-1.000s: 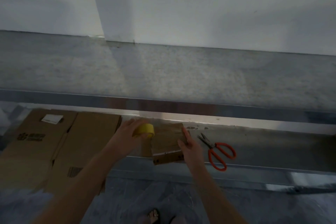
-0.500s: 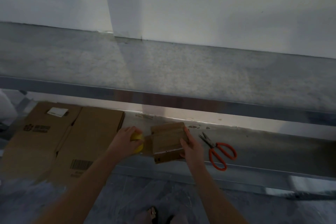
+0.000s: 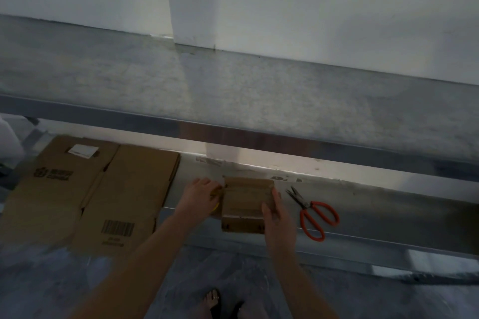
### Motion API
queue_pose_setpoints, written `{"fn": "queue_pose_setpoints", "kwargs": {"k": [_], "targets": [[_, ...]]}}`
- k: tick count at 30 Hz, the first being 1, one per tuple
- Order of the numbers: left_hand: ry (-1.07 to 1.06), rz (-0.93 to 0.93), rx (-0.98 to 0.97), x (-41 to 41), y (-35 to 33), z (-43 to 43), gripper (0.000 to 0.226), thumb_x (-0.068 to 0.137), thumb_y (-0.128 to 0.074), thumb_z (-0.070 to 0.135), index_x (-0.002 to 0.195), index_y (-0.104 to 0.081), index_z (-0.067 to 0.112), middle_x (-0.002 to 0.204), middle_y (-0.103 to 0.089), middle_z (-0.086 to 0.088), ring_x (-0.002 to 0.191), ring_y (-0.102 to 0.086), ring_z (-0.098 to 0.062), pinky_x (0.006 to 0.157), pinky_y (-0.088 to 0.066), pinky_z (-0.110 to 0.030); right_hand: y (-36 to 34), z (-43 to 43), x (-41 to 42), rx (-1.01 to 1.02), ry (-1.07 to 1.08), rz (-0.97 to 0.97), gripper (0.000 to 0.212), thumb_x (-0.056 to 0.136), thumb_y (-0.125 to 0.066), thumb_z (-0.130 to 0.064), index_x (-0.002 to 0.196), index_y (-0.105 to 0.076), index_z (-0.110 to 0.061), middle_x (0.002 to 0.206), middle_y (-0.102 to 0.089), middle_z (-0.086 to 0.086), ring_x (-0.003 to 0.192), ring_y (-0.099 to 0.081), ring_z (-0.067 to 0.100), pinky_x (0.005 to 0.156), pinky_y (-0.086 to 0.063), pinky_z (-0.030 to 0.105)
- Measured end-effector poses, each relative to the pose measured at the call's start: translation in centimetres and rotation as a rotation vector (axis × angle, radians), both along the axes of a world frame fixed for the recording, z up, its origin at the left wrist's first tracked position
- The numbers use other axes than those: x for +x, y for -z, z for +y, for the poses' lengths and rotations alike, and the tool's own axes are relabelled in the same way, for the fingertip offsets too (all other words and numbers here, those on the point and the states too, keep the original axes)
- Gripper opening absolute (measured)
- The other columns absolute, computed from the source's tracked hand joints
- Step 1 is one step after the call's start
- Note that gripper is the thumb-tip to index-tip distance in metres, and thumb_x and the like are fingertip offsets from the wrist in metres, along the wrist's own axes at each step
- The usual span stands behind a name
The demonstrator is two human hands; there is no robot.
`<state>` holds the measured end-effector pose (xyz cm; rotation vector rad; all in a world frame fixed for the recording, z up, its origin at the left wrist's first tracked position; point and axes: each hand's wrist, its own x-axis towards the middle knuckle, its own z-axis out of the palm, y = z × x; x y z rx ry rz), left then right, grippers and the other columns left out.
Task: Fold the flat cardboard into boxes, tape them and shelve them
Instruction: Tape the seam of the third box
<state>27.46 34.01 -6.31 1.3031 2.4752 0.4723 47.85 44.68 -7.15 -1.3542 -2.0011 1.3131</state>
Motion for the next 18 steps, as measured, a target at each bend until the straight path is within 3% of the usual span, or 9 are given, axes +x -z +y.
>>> {"fn": "queue_pose_setpoints", "kwargs": {"k": [3,9,12,13,16,18], "targets": [[0.091,0.100,-0.100,-0.9,0.2,0.1,0.032,0.095,-0.044,0.040,0.123,-0.056,0.033,0.119,-0.056,0.006,0.109,-0.049,-0.020,0.092,-0.041,-0.037,-0.2,0.6,-0.3,0.033,-0.024,-0.056,0.054,0.097,-0.053,-0.040,0.148,-0.032,-0.045,0.128,-0.055,-0.009,0.109,-0.054,0.009,0.094,-0.049,0.032],[0.156,0.172,-0.041,-0.8,-0.1,-0.9,0.032,0.097,-0.042,0.043,0.126,-0.054,0.032,0.119,-0.053,0.004,0.110,-0.050,-0.022,0.091,-0.042,-0.038,0.0,0.7,0.2,0.041,-0.073,-0.100,0.057,0.097,-0.050,-0.045,0.150,-0.028,-0.043,0.127,-0.057,-0.006,0.104,-0.055,0.008,0.084,-0.045,0.023],[0.284,0.178,0.084,-2.1,-0.7,-1.9,0.029,0.086,-0.069,0.026,0.115,-0.069,0.022,0.115,-0.065,0.002,0.102,-0.060,-0.022,0.089,-0.049,-0.035,0.2,0.6,-0.1,0.063,-0.074,-0.140,0.057,0.097,-0.045,-0.049,0.150,-0.024,-0.044,0.134,-0.053,-0.003,0.109,-0.051,0.009,0.090,-0.044,0.027],[0.274,0.137,0.097,-2.9,-0.6,-2.5,0.029,0.087,-0.067,0.022,0.116,-0.069,0.021,0.115,-0.064,0.001,0.102,-0.058,-0.020,0.090,-0.047,-0.032,0.2,0.5,-0.1,0.068,-0.077,-0.139,0.057,0.097,-0.045,-0.049,0.150,-0.023,-0.044,0.135,-0.052,-0.003,0.108,-0.050,0.008,0.091,-0.044,0.028],[0.165,0.039,0.057,-3.8,-1.0,-3.2,0.037,0.098,-0.041,0.040,0.132,-0.053,0.030,0.120,-0.051,0.005,0.112,-0.044,-0.016,0.101,-0.030,-0.030,0.0,0.4,-0.2,0.070,-0.088,-0.124,0.057,0.098,-0.044,-0.048,0.151,-0.024,-0.042,0.133,-0.053,-0.002,0.107,-0.052,0.009,0.091,-0.047,0.030],[0.097,0.005,0.014,-3.4,-1.0,-2.9,0.035,0.097,-0.048,0.038,0.132,-0.052,0.035,0.122,-0.051,0.008,0.113,-0.044,-0.018,0.100,-0.030,-0.031,-0.1,0.5,-0.3,0.064,-0.090,-0.124,0.056,0.099,-0.045,-0.046,0.151,-0.024,-0.041,0.132,-0.053,-0.002,0.107,-0.052,0.010,0.090,-0.048,0.029]]}}
